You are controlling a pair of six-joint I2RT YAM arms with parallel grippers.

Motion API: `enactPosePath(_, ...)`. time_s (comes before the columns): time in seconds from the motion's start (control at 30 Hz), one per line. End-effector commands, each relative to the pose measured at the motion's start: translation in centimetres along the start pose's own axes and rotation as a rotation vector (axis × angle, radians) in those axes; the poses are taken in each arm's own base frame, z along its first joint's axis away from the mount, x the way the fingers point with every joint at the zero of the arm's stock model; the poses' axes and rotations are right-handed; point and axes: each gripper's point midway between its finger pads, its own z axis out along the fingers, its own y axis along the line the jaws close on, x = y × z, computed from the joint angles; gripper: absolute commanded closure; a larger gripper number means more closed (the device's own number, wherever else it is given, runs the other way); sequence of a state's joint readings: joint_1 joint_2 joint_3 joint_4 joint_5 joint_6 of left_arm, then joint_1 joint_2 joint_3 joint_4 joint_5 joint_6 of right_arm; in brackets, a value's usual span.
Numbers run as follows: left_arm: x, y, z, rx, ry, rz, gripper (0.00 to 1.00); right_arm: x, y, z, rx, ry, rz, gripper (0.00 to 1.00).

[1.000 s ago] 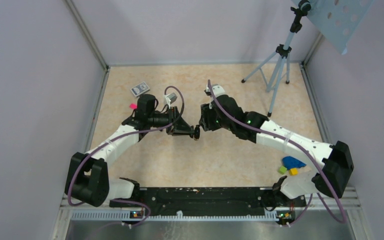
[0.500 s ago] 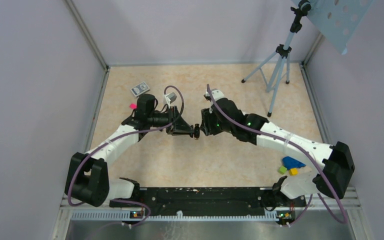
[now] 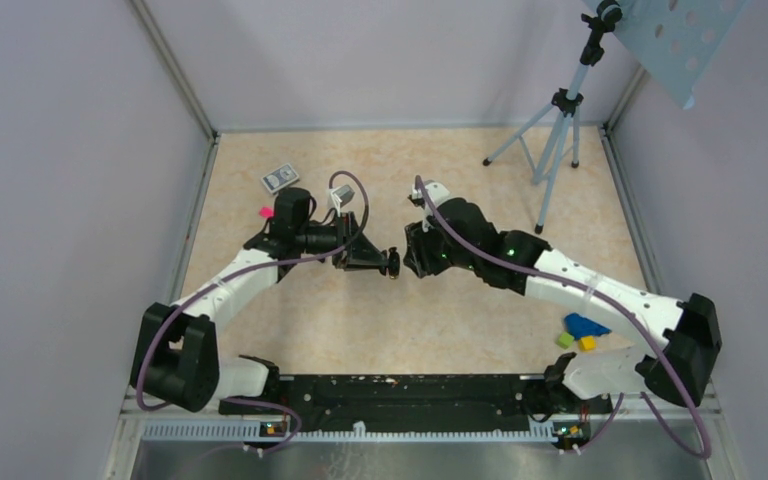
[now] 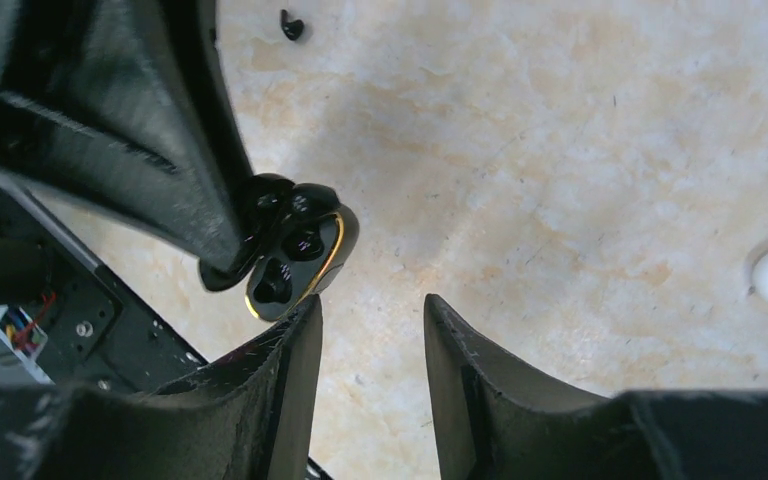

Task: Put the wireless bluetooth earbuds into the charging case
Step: Adjust the right earbud in the right side groove of the charging case.

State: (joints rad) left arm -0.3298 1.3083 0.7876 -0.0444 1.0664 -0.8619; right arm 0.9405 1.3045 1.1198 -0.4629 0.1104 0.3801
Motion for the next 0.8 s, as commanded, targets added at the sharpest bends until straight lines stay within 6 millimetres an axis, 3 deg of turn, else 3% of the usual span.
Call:
enactPosePath(0.0,-0.6,-1.5,-0.1,0.05,0.027,0.093,1.0,-2.5,2.1,-3.5,-0.157,-0.109,-0.243,0.57)
enactPosePath(0.1,-0.2,-1.7,-0.2,0.067,0.074,0.123,1.0,-3.3,2.6,-5.3,-0.254,-0.172,-0.394,0.5)
enactPosePath(0.33,0.7,-2.3,-0.6,0.085,0.168,0.263,1.0,-4.3,2.6,-7.7,-0.369,-0.283,-0.619,0.47)
enactPosePath(0.47,1.0,-2.9,-0.7,0.114,0.192,0.31,1.0,-4.3,2.1,-7.3,-0.422,-0.276,-0.63,0.48)
enactPosePath(0.77,1.4,-2.7,-0.7,0.118,0.206,0.3,1.0,-4.9,4.1,-4.8,-0.605,-0.248,-0.57,0.48)
